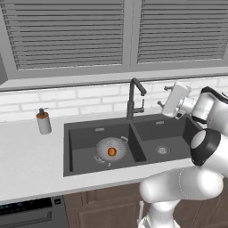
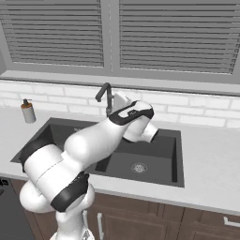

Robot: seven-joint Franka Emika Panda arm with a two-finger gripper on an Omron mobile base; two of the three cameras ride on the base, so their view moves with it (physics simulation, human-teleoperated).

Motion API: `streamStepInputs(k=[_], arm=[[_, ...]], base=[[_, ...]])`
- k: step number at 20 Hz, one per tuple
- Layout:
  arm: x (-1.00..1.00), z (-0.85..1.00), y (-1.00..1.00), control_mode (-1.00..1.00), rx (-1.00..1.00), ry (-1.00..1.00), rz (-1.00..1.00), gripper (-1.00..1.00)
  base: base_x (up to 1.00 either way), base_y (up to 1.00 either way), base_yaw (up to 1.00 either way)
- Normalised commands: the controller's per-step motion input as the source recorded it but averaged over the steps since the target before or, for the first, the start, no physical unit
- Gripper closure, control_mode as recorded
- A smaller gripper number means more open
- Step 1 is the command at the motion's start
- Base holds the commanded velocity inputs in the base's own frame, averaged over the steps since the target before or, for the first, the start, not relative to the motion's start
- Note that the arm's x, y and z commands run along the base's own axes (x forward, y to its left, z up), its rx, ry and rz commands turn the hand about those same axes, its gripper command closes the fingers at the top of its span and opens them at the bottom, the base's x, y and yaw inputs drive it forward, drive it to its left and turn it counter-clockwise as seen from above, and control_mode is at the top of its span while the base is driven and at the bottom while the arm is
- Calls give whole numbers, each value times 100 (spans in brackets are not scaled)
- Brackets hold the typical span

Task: Put the colander in the sink, put the apple in the colander, and turn on the sink faucet and pour water over the colander.

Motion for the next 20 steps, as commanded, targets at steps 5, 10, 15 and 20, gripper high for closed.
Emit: streamStepInputs(k=[5,10,15,20], arm=[[1,17,21,-100,-3,-22,0,-100],[19,2,0,-100,-6,-4,0,-100],[32,0,0,-100,-10,1,0,-100],[45,-12,0,-100,-5,4,0,-100]], base=[[0,0,0],[0,0,0],[0,0,0],[0,0,0]])
